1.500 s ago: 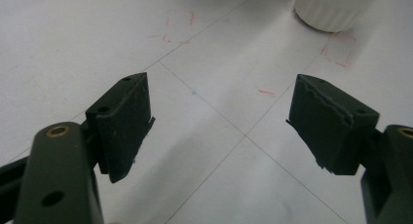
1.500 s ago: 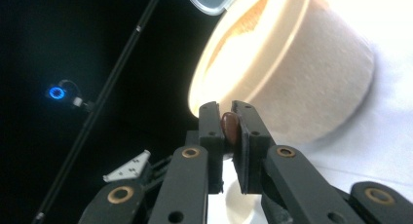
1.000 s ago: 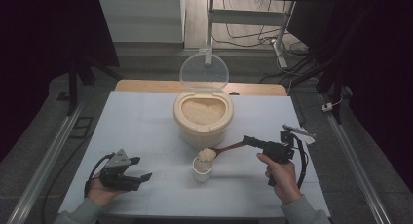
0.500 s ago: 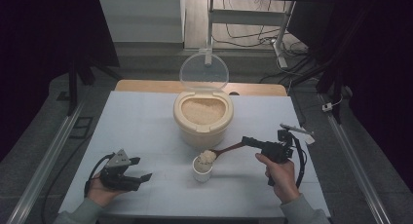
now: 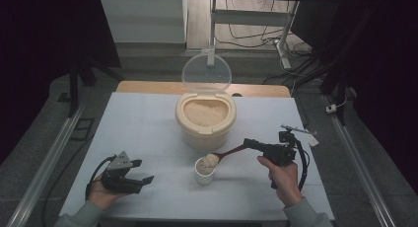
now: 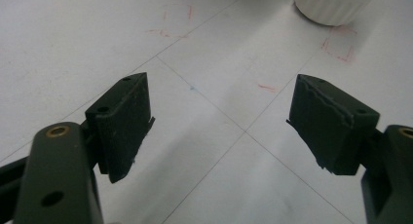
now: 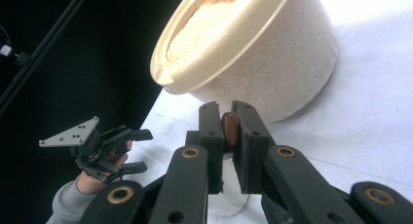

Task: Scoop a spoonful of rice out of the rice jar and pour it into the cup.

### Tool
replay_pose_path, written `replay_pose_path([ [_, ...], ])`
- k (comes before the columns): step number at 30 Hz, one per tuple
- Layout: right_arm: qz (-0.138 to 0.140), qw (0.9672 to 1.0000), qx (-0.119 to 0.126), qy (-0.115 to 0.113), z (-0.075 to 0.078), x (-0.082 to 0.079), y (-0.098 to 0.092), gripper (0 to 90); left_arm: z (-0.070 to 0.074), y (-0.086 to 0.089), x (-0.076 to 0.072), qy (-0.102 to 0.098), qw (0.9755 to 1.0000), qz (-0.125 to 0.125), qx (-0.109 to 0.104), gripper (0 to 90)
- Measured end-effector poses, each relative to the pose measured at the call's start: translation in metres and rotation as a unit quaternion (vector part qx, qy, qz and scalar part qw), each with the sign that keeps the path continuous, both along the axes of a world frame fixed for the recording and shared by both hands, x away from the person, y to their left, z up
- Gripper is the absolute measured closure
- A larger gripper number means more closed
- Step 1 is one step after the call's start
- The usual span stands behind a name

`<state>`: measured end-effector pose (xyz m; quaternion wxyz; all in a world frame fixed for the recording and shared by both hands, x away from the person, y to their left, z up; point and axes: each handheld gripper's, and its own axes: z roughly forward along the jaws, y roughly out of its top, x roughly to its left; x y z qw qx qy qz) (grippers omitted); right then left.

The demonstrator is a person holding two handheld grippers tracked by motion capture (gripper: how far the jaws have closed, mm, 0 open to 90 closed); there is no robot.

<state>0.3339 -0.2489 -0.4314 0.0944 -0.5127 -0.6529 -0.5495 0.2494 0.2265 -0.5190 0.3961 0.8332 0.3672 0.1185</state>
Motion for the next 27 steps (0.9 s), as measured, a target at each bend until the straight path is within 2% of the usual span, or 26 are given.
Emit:
replay_pose_path([
  [4,0.002,0.9999,-0.009,-0.010,0.002,-0.001,0.002,82.9,0.000,0.000,0.000,0.001,1.0000,0.000,0.000,22.9],
  [9,0.007,0.9998,-0.008,-0.016,0.004,-0.002,0.004,82.9,0.000,0.000,0.000,0.000,1.0000,0.000,0.000,22.9],
  [14,0.015,0.9991,-0.014,-0.038,0.007,-0.005,0.006,82.9,0.000,0.000,0.000,0.001,1.0000,0.000,0.000,22.8],
  [22,0.030,0.9937,-0.046,-0.097,0.018,-0.013,0.011,82.9,0.000,0.000,0.000,0.001,1.0000,0.000,0.001,22.9],
  [27,0.036,0.9906,-0.062,-0.117,0.021,-0.016,0.014,82.9,0.000,0.000,0.000,0.001,1.0000,0.001,0.001,22.9],
])
